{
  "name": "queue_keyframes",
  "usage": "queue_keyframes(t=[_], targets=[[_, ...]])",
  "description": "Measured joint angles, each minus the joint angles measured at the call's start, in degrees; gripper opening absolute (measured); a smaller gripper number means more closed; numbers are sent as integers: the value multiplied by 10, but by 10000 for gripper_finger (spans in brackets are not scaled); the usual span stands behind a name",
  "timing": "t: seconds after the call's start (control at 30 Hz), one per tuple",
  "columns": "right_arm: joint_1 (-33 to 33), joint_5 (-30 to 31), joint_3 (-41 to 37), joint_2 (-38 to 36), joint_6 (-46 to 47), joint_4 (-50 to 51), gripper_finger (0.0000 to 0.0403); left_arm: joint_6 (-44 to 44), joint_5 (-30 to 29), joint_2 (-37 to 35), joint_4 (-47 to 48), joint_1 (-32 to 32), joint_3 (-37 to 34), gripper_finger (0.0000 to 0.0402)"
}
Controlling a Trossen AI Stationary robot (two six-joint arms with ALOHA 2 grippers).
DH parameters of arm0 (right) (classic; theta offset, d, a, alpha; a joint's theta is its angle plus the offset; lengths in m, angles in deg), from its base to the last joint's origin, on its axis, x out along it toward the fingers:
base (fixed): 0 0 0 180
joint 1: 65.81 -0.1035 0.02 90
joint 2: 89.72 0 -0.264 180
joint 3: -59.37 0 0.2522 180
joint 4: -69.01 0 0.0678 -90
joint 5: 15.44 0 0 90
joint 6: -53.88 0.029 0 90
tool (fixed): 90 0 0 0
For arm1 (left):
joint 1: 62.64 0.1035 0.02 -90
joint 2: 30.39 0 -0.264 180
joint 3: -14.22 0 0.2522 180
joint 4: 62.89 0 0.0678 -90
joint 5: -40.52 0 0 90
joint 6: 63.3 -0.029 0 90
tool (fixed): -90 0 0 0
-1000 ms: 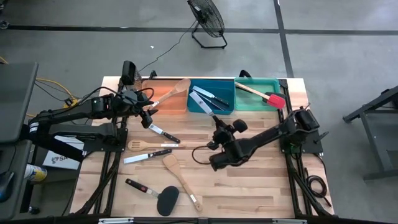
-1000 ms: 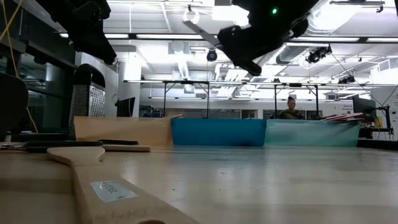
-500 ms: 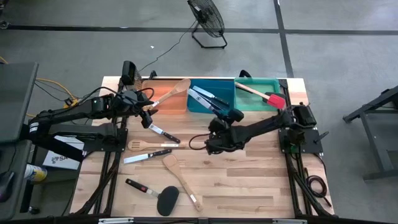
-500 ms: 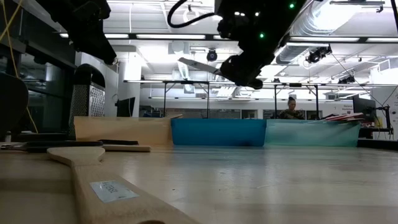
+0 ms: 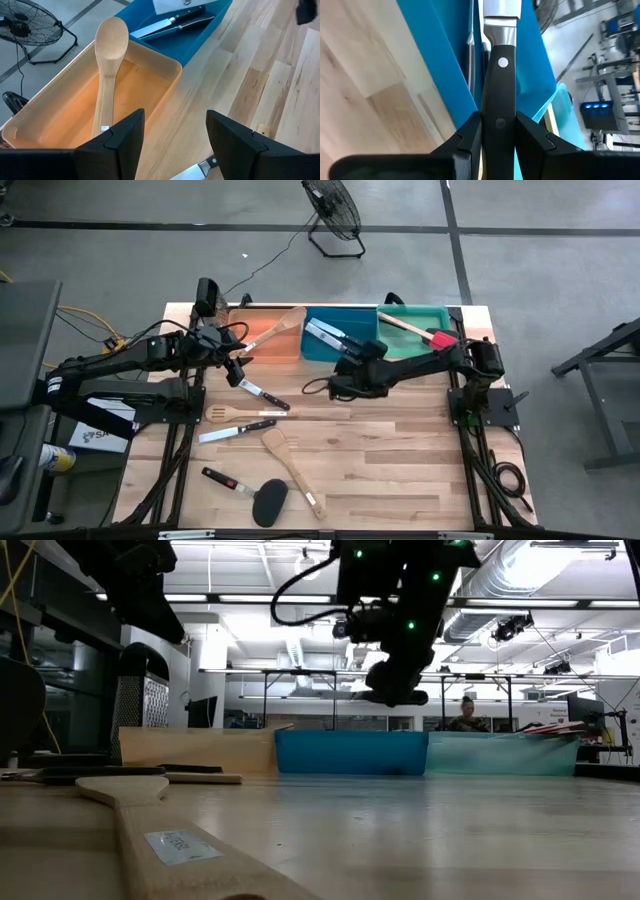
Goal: Pick & Place Kitchen Items
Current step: Put the knife into the blue bin
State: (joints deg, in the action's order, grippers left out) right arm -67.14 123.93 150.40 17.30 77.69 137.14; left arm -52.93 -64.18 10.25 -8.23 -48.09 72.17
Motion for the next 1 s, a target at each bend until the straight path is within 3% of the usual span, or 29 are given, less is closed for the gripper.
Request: queue_keyframes(t=[0.37, 0.63, 1.0], targets=[[86, -127, 0, -12, -115, -40, 80, 0, 0, 0, 0, 0, 0, 207], [140, -206, 0, -18, -151, -77, 80, 0, 0, 0, 0, 0, 0, 207], [182, -252, 0, -17, -162, -92, 80, 2, 0, 0, 0, 0, 0, 207]])
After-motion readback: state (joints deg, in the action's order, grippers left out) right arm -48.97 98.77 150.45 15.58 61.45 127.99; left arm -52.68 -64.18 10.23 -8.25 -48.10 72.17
